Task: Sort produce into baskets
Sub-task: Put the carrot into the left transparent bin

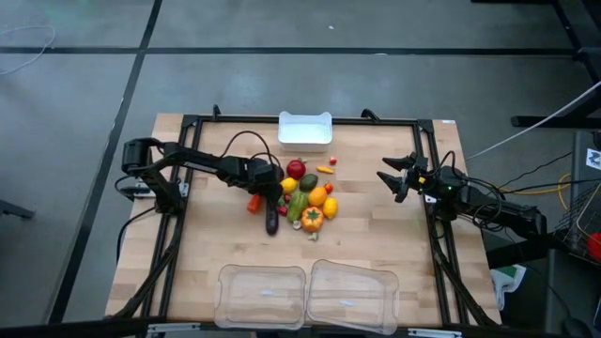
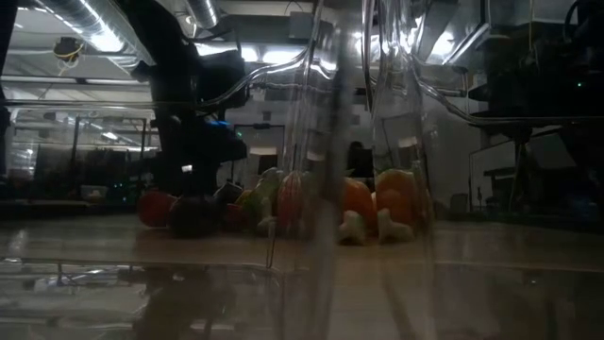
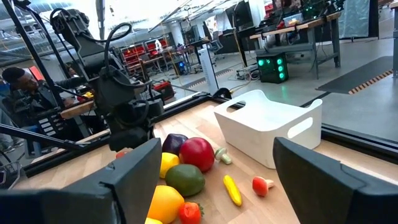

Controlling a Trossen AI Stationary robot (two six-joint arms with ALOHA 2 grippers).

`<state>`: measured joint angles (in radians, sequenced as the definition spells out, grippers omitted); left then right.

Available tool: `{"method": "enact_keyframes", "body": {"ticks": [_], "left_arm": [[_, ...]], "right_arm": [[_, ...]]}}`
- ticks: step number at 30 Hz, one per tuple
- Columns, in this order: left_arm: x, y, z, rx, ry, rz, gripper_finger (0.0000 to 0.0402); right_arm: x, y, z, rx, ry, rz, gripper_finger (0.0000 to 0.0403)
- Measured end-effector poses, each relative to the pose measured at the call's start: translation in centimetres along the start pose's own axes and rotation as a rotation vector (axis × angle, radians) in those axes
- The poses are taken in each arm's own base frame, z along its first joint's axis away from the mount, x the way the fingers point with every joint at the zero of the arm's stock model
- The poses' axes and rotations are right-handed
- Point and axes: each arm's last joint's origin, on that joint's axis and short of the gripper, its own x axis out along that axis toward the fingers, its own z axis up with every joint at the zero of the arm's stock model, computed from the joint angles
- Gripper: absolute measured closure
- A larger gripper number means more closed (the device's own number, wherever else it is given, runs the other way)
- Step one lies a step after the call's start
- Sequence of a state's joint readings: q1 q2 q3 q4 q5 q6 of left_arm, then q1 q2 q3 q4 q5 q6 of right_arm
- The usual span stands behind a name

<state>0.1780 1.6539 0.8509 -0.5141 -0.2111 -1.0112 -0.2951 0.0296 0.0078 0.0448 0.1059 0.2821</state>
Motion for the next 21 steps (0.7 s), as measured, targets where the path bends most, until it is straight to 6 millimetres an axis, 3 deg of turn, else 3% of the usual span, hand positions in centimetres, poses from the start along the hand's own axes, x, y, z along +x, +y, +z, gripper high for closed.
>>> {"method": "enact_keyframes", "body": {"ticks": [9,16,21], "left_arm": [[-1.6,0.0,1.1,0.043,-0.006,-0.074,0.0293],[-5.1,-0.8,2.5,0.109,-0.004,-0.263,0.0299],[-7.4,-1.4,2.1,0.156,0.058,-0.425,0.029]], "right_arm": [[0.0,0.0,0.0,0.0,-0.001,-0.001,0.0098],[0.0,0.0,0.0,0.0,-0.001,-0.002,0.0098],[0.0,0.0,0.0,0.0,0.0,-0.003,0.0098]]}}
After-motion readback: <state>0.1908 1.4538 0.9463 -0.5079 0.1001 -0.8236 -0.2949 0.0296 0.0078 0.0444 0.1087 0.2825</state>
